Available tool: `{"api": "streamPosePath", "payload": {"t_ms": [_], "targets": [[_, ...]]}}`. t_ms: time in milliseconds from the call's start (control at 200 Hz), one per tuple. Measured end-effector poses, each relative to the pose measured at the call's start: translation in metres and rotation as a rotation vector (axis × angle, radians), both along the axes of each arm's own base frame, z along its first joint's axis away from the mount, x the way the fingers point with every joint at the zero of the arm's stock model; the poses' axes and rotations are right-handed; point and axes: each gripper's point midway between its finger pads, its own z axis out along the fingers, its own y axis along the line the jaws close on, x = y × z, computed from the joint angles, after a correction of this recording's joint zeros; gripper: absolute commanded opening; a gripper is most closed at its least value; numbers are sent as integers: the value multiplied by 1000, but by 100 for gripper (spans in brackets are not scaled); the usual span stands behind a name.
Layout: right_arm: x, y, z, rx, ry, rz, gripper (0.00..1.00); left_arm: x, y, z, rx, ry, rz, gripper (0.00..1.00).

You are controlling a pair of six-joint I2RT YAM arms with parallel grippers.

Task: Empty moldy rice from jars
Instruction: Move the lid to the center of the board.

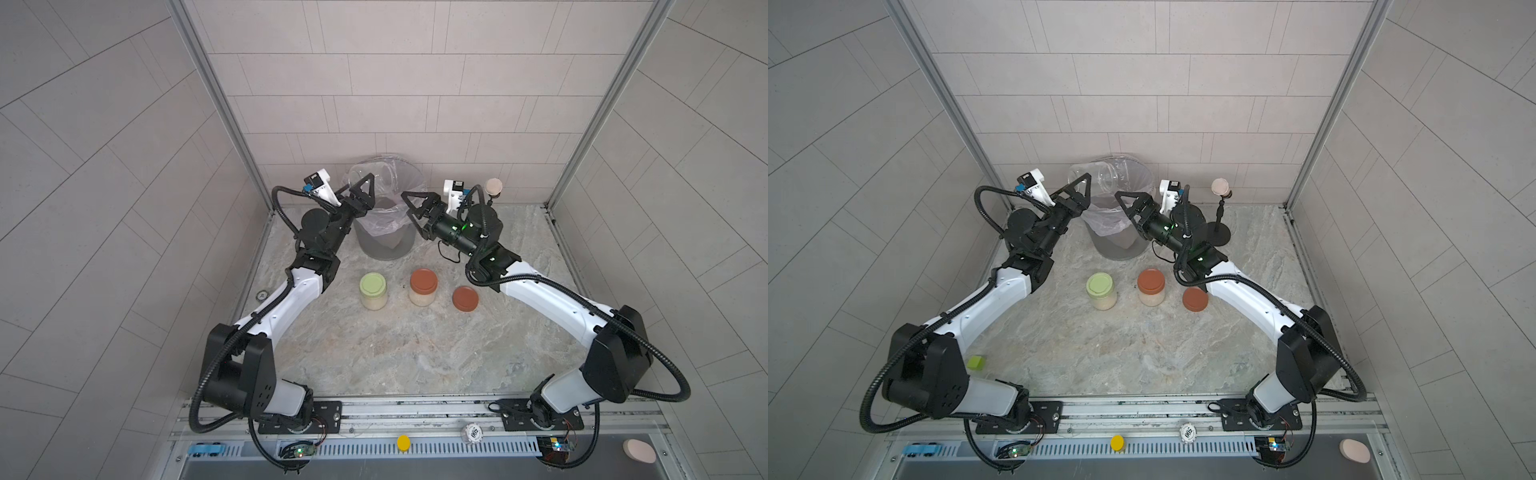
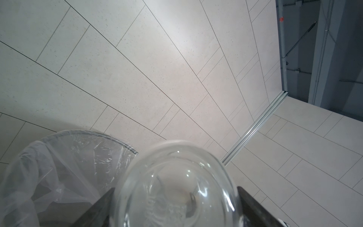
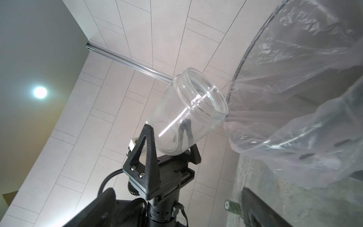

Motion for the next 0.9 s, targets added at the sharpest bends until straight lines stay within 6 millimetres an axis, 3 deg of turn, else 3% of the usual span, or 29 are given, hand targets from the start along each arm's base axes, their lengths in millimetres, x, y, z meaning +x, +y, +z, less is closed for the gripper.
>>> {"api": "streamPosePath", "payload": {"t_ms": [350, 896], "targets": [[30, 37, -15, 110, 61, 12, 100, -23, -11, 2, -67, -44, -56, 0], [62, 52, 19, 327, -1, 20, 100, -32, -8, 3, -129, -72, -80, 0]]}}
